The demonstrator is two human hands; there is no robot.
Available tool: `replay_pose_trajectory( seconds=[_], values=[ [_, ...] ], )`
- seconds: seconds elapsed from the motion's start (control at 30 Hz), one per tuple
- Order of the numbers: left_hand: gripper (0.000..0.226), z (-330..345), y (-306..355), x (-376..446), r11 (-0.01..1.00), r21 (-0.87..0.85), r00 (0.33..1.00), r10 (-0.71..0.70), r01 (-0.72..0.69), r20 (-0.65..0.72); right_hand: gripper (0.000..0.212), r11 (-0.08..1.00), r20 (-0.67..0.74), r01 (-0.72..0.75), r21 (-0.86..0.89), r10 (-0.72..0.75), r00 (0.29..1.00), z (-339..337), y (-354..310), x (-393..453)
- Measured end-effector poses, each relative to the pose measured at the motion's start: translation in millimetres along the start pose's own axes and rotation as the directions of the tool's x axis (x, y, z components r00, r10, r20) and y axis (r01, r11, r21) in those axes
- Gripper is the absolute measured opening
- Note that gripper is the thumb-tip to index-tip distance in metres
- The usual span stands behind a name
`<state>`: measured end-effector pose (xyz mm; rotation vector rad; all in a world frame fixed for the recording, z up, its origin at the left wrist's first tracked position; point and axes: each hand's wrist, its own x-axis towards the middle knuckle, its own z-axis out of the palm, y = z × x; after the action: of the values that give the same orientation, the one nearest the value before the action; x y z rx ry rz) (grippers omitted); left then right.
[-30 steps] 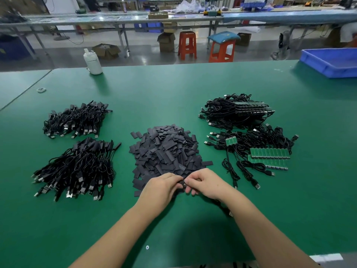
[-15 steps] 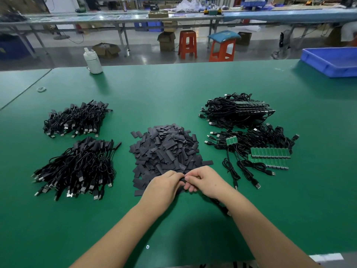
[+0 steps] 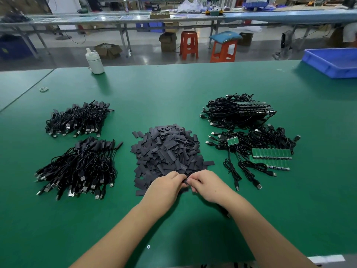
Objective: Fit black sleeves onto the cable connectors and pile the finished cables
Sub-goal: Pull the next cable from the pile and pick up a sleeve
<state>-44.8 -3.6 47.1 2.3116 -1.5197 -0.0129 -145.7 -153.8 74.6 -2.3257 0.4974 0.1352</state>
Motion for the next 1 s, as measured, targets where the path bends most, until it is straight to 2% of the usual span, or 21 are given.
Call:
replay_pose_trajectory(
  seconds=[0.13, 0.2, 0.27, 0.33, 0.37, 0.4, 0.43, 0.47, 0.5, 0.57, 0.67, 0.8, 0.83, 0.9, 0.97, 1.0],
  values=[
    [0.034, 0.8, 0.2, 0.5, 0.990, 0.143, 0.998, -0.008, 0.000, 0.061, 0.038, 1.000, 0.002, 0.009, 0.004, -0.009, 1.000, -0.1, -0.1, 0.0],
    [0.033, 1.7, 1.0, -0.3, 0.992, 0.123, 0.999, 0.019, -0.023, 0.029, 0.035, 0.999, -0.009, 0.008, 0.036, -0.008, 1.000, -0.7, -0.4, -0.5],
    [0.036, -0.1, 4.1, -2.8, 0.995, -0.086, 0.997, 0.050, -0.055, -0.057, 0.032, 0.990, -0.021, -0.003, 0.141, 0.006, 1.000, -3.1, 0.4, -1.2],
    [0.050, -3.3, 6.6, -2.8, 0.927, -0.374, 0.989, -0.076, 0.022, -0.130, 0.027, 0.944, -0.015, -0.010, 0.328, 0.016, 1.000, -6.1, -0.5, -2.5],
    [0.055, -4.4, 7.4, -1.6, 0.837, -0.537, 0.972, -0.199, 0.102, -0.126, 0.024, 0.891, -0.012, -0.016, 0.454, 0.023, 1.000, -7.5, -2.2, -3.0],
    [0.059, -6.3, 10.4, 0.3, 0.692, -0.694, 0.943, -0.327, 0.197, -0.059, 0.021, 0.810, -0.014, -0.021, 0.587, 0.036, 0.999, -9.0, -4.9, -3.0],
    [0.059, -8.1, 14.9, 2.5, 0.507, -0.819, 0.913, -0.405, 0.270, 0.051, 0.018, 0.712, -0.023, -0.022, 0.702, 0.054, 0.998, -11.0, -8.3, -2.9],
    [0.053, -8.5, 19.0, 3.7, 0.330, -0.889, 0.893, -0.420, 0.316, 0.162, 0.015, 0.616, -0.038, -0.017, 0.788, 0.076, 0.996, -13.2, -11.9, -2.3],
    [0.045, -8.0, 23.2, 4.6, 0.200, -0.918, 0.887, -0.391, 0.343, 0.247, 0.013, 0.539, -0.060, -0.004, 0.842, 0.101, 0.993, -15.3, -15.4, -1.8],
    [0.030, -7.8, 30.9, 4.7, 0.123, -0.927, 0.898, -0.321, 0.355, 0.302, 0.011, 0.451, -0.101, 0.024, 0.892, 0.146, 0.984, -18.1, -21.5, 0.4],
    [0.021, -12.8, 38.3, 6.9, 0.124, -0.938, 0.894, -0.364, 0.323, 0.260, 0.009, 0.450, -0.155, 0.059, 0.891, 0.180, 0.971, -16.7, -29.2, 4.9],
    [0.013, -24.9, 35.1, 9.4, 0.236, -0.909, 0.871, -0.442, 0.344, 0.215, 0.014, 0.607, -0.266, 0.096, 0.789, 0.197, 0.944, -13.0, -29.5, 14.2],
    [0.012, -28.2, 31.0, 9.3, 0.294, -0.887, 0.870, -0.449, 0.357, 0.201, 0.013, 0.653, -0.289, 0.098, 0.751, 0.191, 0.938, -14.1, -26.5, 15.9],
    [0.012, -34.6, 14.9, 9.0, 0.511, -0.756, 0.856, -0.501, 0.408, 0.124, 0.017, 0.822, -0.376, 0.062, 0.567, 0.191, 0.907, -18.4, -11.8, 20.5],
    [0.013, -44.4, -10.3, 8.8, 0.706, -0.516, 0.829, -0.559, 0.484, 0.012, 0.026, 0.973, -0.487, -0.089, 0.214, 0.185, 0.853, -26.5, 12.0, 25.3],
    [0.011, -50.8, -25.0, 7.6, 0.759, -0.393, 0.817, -0.576, 0.519, -0.036, 0.030, 0.979, -0.522, -0.193, 0.064, 0.198, 0.830, -31.3, 25.7, 26.6]
  ],
)
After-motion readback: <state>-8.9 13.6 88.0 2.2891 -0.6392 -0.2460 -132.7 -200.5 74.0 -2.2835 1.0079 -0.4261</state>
